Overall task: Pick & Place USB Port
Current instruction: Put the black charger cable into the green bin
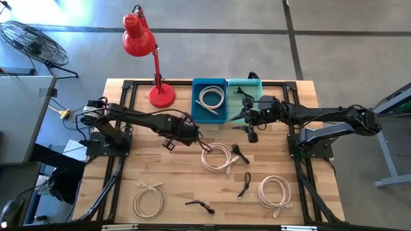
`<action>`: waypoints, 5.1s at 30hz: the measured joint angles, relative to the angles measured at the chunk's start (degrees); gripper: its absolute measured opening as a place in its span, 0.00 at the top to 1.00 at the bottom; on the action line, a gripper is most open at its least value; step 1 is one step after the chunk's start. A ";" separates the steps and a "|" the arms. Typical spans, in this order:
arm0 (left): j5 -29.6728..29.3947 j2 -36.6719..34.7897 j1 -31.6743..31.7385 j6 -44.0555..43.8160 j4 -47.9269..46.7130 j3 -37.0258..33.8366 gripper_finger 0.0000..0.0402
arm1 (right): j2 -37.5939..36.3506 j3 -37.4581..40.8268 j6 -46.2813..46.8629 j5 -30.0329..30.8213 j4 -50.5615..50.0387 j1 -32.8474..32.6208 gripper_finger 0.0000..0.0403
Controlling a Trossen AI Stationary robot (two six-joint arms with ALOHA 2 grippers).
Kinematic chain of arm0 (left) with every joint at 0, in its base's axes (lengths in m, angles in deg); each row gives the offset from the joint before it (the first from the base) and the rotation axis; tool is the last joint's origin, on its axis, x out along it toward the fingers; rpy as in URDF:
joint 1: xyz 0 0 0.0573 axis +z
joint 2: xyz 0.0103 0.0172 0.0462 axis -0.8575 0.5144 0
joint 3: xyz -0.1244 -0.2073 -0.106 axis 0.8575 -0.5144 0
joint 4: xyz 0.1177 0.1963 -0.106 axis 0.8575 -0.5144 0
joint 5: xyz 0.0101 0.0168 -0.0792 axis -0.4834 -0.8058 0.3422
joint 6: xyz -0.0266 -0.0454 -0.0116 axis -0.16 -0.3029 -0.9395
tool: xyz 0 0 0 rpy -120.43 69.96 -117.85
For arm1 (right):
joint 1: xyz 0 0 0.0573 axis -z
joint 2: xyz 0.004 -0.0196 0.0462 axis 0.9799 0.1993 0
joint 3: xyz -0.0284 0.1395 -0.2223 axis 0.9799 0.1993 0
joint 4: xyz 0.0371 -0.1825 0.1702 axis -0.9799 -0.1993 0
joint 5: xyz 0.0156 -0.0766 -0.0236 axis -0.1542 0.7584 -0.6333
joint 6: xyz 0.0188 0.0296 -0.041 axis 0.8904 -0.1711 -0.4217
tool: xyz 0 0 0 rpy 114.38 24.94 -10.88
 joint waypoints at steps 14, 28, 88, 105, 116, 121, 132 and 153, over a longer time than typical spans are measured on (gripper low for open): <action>-6.17 -12.17 -2.58 -6.29 -3.40 0.03 0.88 | 0.00 0.02 -1.56 0.84 0.12 0.00 0.63; -12.59 -27.61 -9.33 -2.65 14.23 -0.47 0.88 | -0.01 0.02 -4.66 -4.86 7.79 -0.54 0.63; 55.38 -0.37 9.03 4.53 97.04 -11.06 0.88 | 0.04 0.02 -21.44 0.14 24.36 -15.17 0.63; 54.67 2.18 9.03 6.37 94.46 -7.89 0.88 | 0.04 0.02 -21.10 -0.54 23.44 -15.17 0.63; 52.15 4.42 9.12 7.95 93.96 -7.45 0.88 | 1.65 0.02 -21.16 -0.50 23.50 -15.15 0.63; 54.13 4.96 10.43 6.77 93.54 -6.40 0.88 | 2.28 -0.09 -21.21 -0.36 24.13 -15.13 0.63; 54.64 5.09 10.60 6.85 93.02 -6.01 0.88 | 2.27 -0.07 -20.93 3.53 23.25 -15.15 0.88; 34.99 5.05 10.49 6.38 83.11 -5.90 0.52 | 2.29 0.02 -19.21 18.18 19.47 -16.27 0.93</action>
